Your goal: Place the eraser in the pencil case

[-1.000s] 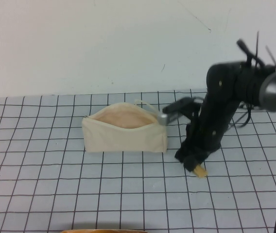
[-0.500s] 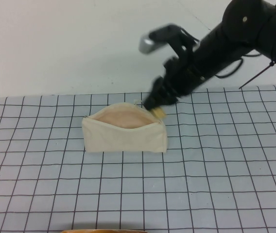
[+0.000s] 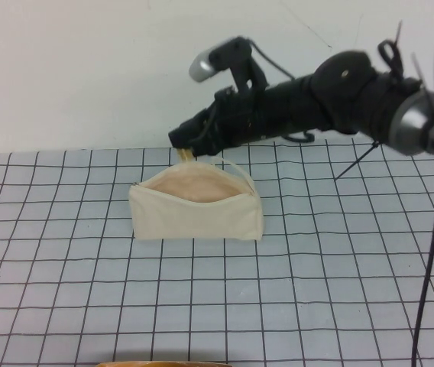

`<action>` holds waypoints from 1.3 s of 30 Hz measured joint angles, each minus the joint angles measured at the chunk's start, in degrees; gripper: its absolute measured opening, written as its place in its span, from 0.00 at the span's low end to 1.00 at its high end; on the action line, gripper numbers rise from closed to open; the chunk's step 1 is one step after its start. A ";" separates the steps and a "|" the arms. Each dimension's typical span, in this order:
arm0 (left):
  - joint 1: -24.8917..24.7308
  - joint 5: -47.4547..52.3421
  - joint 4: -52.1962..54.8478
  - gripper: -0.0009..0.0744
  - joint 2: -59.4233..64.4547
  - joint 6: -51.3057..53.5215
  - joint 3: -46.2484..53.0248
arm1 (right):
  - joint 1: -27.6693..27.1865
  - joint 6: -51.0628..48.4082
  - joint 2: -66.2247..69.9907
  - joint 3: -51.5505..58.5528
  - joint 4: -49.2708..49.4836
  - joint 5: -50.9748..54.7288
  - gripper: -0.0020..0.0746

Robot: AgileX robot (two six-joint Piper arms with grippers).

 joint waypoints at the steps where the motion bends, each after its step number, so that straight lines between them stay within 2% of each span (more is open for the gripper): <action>1: 0.00 0.00 0.00 0.01 0.00 0.00 0.00 | 0.00 -0.70 0.69 0.00 0.51 0.00 0.29; 5: 0.00 0.00 0.00 0.01 0.00 0.00 0.00 | 0.00 -1.53 1.62 0.00 1.27 0.00 0.32; 10: 0.00 0.00 0.00 0.01 0.00 0.00 0.00 | 0.00 -2.10 1.62 0.00 1.74 0.25 0.50; 15: 0.00 0.00 0.00 0.01 0.00 0.00 0.00 | -1.37 -0.04 1.62 -1.40 3.69 5.85 0.53; 17: 0.00 0.00 0.00 0.01 0.00 0.00 0.00 | -2.98 3.79 1.17 -2.19 4.67 9.44 0.49; 18: 0.00 0.00 0.00 0.01 0.00 0.00 0.00 | -4.01 5.59 0.43 -2.45 5.26 11.87 0.43; 21: 0.00 0.00 0.00 0.01 0.00 0.00 0.00 | -6.93 6.21 -2.60 -2.45 7.82 20.33 0.18; 24: 0.00 0.00 0.00 0.01 0.00 0.00 0.00 | -8.85 4.88 -6.70 -2.57 8.53 26.75 0.08; 30: 0.00 0.00 0.00 0.01 0.00 0.00 0.00 | -9.10 3.56 -17.65 -0.40 2.92 30.86 0.04; 35: 0.00 0.00 0.00 0.01 0.00 0.00 0.00 | -9.10 3.56 -30.00 9.80 -4.94 25.89 0.04; 39: 0.00 0.00 0.00 0.01 0.00 0.00 0.00 | -9.10 1.68 -41.72 20.98 -6.79 21.37 0.04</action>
